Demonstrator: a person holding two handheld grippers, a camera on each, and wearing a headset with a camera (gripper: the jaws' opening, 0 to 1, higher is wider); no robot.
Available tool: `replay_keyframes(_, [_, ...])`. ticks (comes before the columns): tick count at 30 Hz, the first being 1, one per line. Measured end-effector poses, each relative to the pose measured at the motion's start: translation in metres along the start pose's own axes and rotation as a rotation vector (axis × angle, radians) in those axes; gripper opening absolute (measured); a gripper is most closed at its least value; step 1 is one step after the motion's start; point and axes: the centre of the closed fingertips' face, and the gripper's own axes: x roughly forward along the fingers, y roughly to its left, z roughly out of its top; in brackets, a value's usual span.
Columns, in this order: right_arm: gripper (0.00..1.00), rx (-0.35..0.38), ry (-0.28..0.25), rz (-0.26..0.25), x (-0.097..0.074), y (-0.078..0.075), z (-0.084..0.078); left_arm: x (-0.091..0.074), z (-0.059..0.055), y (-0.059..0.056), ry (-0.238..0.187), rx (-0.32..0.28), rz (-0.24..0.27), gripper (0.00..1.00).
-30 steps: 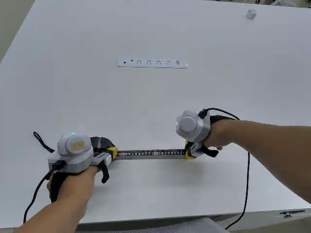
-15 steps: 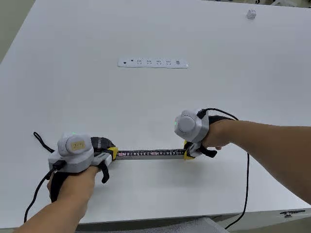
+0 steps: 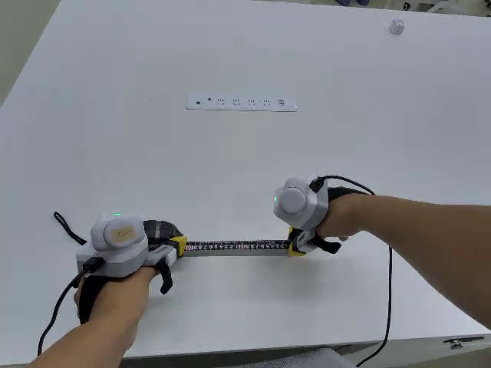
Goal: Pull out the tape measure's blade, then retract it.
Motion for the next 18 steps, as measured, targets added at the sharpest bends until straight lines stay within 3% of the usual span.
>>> replay_keyframes(18, [0.14, -0.003, -0.003, 0.000, 0.0012, 0.0023, 0.0048, 0.0008, 0.0002, -0.0007, -0.004, 0.002, -0.002, 0.58])
